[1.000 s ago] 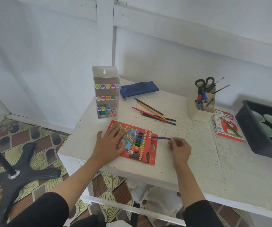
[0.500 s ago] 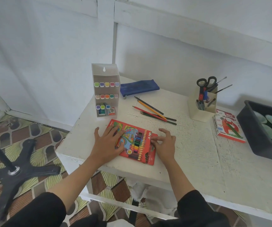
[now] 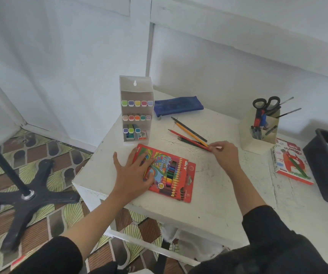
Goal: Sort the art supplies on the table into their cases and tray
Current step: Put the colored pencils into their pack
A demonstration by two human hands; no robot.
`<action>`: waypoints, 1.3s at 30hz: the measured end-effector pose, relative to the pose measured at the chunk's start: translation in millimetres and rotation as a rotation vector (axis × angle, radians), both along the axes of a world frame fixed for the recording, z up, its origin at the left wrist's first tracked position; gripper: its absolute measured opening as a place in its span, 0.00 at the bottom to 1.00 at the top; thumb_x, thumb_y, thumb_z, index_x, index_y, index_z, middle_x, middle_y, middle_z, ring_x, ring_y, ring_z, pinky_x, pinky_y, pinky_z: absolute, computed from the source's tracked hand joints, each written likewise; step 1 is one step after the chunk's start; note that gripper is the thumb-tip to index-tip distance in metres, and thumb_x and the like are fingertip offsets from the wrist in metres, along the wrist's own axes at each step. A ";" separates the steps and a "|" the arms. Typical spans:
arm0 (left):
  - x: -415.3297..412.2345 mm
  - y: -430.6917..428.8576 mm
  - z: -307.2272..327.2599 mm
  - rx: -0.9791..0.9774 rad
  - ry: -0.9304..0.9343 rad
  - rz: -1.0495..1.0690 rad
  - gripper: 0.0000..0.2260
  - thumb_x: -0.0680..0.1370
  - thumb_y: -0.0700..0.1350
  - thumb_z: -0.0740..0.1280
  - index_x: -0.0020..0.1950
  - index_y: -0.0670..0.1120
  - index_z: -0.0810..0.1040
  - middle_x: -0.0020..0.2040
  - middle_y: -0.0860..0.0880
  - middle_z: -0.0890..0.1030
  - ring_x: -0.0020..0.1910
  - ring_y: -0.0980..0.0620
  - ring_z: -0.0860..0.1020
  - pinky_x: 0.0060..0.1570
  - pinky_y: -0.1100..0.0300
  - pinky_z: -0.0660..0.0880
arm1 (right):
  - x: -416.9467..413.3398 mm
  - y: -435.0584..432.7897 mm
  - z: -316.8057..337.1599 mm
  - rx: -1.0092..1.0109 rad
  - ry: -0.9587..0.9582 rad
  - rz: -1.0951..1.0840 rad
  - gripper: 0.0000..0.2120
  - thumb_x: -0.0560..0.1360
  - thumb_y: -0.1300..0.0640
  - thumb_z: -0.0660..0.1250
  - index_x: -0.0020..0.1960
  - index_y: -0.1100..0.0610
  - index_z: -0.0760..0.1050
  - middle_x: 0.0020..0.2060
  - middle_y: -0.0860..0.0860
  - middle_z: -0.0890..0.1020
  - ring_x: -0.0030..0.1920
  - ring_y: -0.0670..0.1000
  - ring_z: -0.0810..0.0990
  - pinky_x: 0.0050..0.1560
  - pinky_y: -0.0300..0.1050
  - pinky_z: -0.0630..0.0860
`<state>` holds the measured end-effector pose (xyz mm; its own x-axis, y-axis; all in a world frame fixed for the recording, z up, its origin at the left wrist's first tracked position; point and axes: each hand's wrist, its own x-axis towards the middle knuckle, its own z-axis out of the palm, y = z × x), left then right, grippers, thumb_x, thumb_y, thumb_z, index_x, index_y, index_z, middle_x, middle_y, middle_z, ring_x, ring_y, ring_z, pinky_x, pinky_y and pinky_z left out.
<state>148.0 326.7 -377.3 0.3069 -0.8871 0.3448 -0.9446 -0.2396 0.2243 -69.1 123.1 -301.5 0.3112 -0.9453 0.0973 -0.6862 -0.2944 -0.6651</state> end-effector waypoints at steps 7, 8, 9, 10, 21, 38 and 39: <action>0.0 -2.1 -0.9 0.029 -0.006 -0.002 0.21 0.75 0.57 0.56 0.64 0.54 0.77 0.66 0.51 0.76 0.70 0.48 0.66 0.64 0.28 0.45 | 34.6 -51.0 -6.4 -0.021 0.070 0.051 0.10 0.78 0.59 0.64 0.54 0.60 0.82 0.53 0.56 0.83 0.55 0.54 0.79 0.60 0.43 0.70; -0.2 -2.2 -0.6 0.030 -0.006 -0.001 0.21 0.75 0.57 0.56 0.64 0.54 0.77 0.66 0.51 0.76 0.70 0.48 0.66 0.64 0.29 0.45 | 40.4 -53.5 -8.6 -0.017 0.087 0.055 0.11 0.78 0.61 0.64 0.55 0.61 0.81 0.55 0.57 0.82 0.56 0.55 0.78 0.60 0.42 0.69; -0.9 -2.1 0.4 0.034 -0.007 -0.001 0.21 0.75 0.57 0.56 0.64 0.54 0.77 0.66 0.52 0.76 0.70 0.48 0.66 0.65 0.29 0.45 | 45.7 -55.2 -11.2 -0.014 0.102 0.054 0.11 0.78 0.62 0.63 0.57 0.61 0.80 0.56 0.58 0.81 0.57 0.55 0.77 0.61 0.41 0.68; -1.3 -1.9 1.2 0.040 -0.006 -0.003 0.21 0.75 0.58 0.56 0.64 0.54 0.77 0.66 0.52 0.76 0.70 0.48 0.67 0.65 0.29 0.45 | 50.4 -56.3 -14.1 -0.008 0.111 0.051 0.12 0.78 0.63 0.63 0.58 0.62 0.80 0.56 0.59 0.81 0.57 0.56 0.77 0.61 0.41 0.67; -0.5 -2.5 2.5 0.079 0.036 -0.015 0.22 0.75 0.58 0.55 0.66 0.54 0.74 0.68 0.52 0.74 0.72 0.48 0.65 0.66 0.30 0.43 | 63.7 -51.3 -33.5 -0.049 0.135 -0.044 0.08 0.76 0.64 0.65 0.51 0.65 0.80 0.51 0.60 0.78 0.50 0.57 0.77 0.48 0.42 0.68; 1.8 -3.0 0.2 0.057 0.097 -0.054 0.23 0.74 0.57 0.55 0.66 0.51 0.74 0.66 0.48 0.75 0.68 0.48 0.66 0.61 0.41 0.67 | 1.0 39.3 -2.2 0.465 -0.500 -0.099 0.06 0.79 0.62 0.60 0.55 0.57 0.67 0.39 0.54 0.78 0.23 0.50 0.75 0.23 0.40 0.70; 1.8 -3.2 0.8 0.050 0.105 -0.062 0.23 0.74 0.56 0.56 0.65 0.51 0.75 0.65 0.48 0.75 0.68 0.48 0.66 0.59 0.42 0.69 | -1.2 46.8 -5.1 0.459 -0.562 -0.150 0.02 0.80 0.59 0.58 0.52 0.57 0.68 0.37 0.54 0.79 0.23 0.51 0.75 0.23 0.40 0.70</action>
